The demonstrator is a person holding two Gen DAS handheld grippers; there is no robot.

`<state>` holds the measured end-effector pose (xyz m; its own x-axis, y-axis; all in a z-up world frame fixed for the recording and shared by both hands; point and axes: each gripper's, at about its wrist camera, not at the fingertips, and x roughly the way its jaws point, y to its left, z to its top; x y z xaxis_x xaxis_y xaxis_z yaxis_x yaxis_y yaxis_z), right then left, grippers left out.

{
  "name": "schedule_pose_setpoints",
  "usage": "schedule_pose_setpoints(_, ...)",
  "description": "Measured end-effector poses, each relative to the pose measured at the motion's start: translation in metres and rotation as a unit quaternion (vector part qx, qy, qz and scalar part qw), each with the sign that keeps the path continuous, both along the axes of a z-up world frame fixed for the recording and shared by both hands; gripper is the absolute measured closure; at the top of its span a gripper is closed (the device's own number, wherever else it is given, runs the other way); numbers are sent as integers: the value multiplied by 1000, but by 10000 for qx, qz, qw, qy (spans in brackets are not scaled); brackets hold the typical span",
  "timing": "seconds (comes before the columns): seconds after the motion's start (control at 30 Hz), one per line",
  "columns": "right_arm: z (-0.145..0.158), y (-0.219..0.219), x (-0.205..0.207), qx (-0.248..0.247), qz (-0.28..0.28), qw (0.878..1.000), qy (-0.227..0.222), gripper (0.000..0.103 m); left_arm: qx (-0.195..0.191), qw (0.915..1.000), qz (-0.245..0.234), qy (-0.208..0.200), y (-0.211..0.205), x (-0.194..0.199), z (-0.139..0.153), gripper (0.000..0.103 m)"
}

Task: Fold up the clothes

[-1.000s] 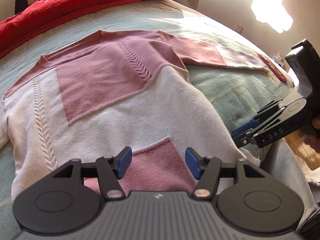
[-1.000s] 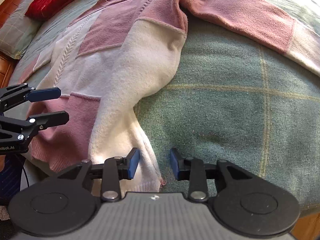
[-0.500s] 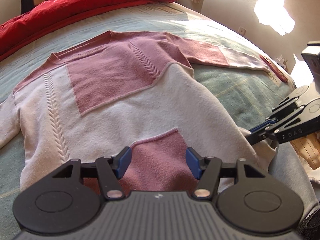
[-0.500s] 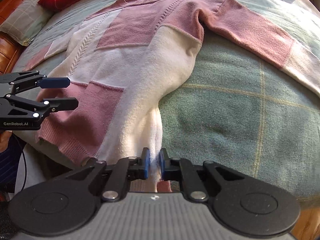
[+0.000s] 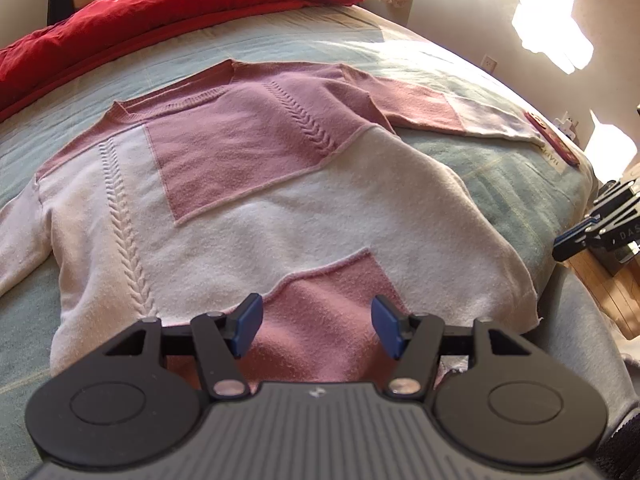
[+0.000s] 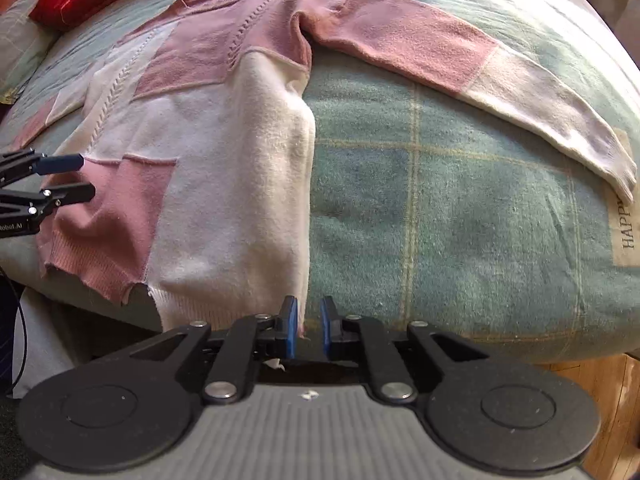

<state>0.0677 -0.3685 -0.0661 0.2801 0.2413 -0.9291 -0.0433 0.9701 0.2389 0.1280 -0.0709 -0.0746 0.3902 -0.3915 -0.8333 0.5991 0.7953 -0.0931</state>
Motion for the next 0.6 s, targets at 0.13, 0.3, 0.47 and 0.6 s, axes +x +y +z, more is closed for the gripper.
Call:
schedule_pose_setpoints(0.13,9,-8,41,486,-264,9972,-507,83,56,10000,11,21,-1,2,-1,42)
schedule_pose_setpoints(0.3,5,-18,106,1009,-670,9886,-898,63,86,9999,61,71,-1,7,-2,42)
schedule_pose_setpoints(0.47,-25,-21,161,1207,-856,9843,-964,63,136,9997,142,152,1,15,-5,42)
schedule_pose_setpoints(0.6,-51,-10,186,1050,-702,9882,-871,61,180,9994,198,214,4,22,-8,42)
